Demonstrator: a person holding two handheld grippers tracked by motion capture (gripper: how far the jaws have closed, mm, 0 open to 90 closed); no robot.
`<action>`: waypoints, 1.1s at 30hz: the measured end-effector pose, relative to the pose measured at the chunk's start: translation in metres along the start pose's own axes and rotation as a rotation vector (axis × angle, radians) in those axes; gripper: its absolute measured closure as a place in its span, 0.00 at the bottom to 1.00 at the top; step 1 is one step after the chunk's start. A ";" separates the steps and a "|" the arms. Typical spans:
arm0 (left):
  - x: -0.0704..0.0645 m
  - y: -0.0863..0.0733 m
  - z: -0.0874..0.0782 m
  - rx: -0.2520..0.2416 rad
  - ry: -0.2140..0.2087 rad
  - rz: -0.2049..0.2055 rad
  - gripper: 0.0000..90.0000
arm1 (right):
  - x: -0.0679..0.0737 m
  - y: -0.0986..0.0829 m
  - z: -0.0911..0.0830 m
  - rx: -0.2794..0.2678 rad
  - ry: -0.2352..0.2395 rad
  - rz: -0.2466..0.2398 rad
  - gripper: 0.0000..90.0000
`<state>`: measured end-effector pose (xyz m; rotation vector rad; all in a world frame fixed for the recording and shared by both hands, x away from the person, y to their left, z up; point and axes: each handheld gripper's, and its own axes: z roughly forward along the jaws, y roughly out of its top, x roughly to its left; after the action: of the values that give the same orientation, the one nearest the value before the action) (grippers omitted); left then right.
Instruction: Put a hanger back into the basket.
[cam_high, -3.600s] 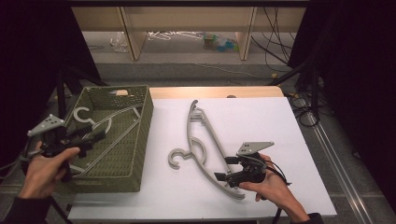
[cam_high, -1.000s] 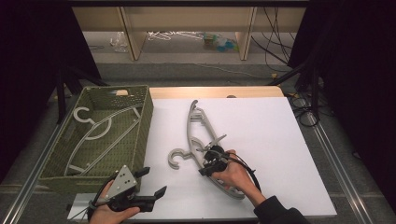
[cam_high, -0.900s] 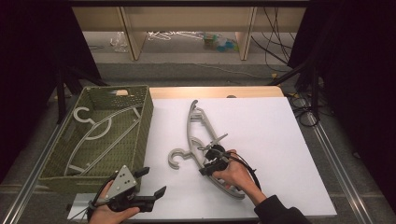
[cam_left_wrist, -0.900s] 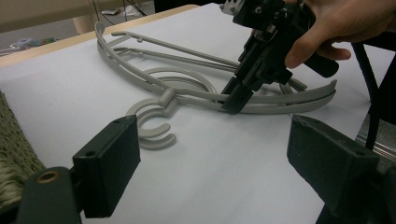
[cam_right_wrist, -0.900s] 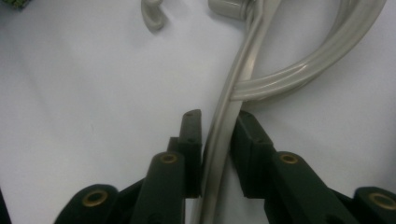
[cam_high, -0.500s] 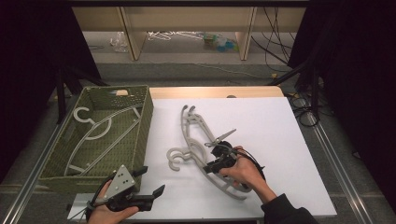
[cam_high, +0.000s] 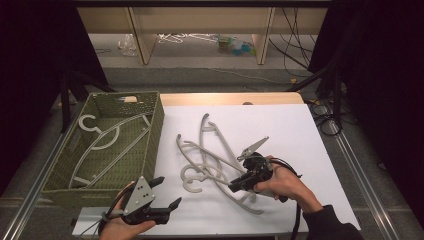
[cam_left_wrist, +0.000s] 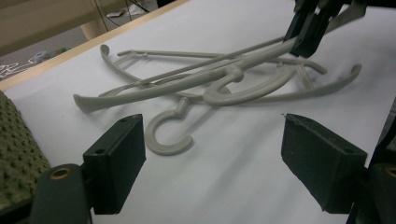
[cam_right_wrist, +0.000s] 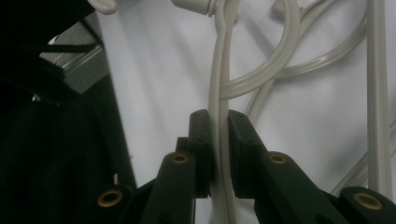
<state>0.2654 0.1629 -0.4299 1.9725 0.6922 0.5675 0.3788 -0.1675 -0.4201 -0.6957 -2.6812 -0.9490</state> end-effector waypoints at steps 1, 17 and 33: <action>0.000 0.000 0.002 0.012 -0.004 0.016 0.24 | 0.001 -0.001 -0.001 0.005 0.013 -0.011 0.90; -0.001 0.028 0.064 0.187 -0.072 0.251 0.34 | 0.012 -0.014 -0.015 0.031 0.103 -0.086 0.90; -0.006 0.036 0.093 0.246 -0.244 0.474 0.68 | 0.017 -0.015 -0.016 0.049 0.148 -0.148 0.90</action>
<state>0.3289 0.0859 -0.4406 2.4069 0.1414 0.5228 0.3575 -0.1815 -0.4096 -0.4047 -2.6428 -0.9265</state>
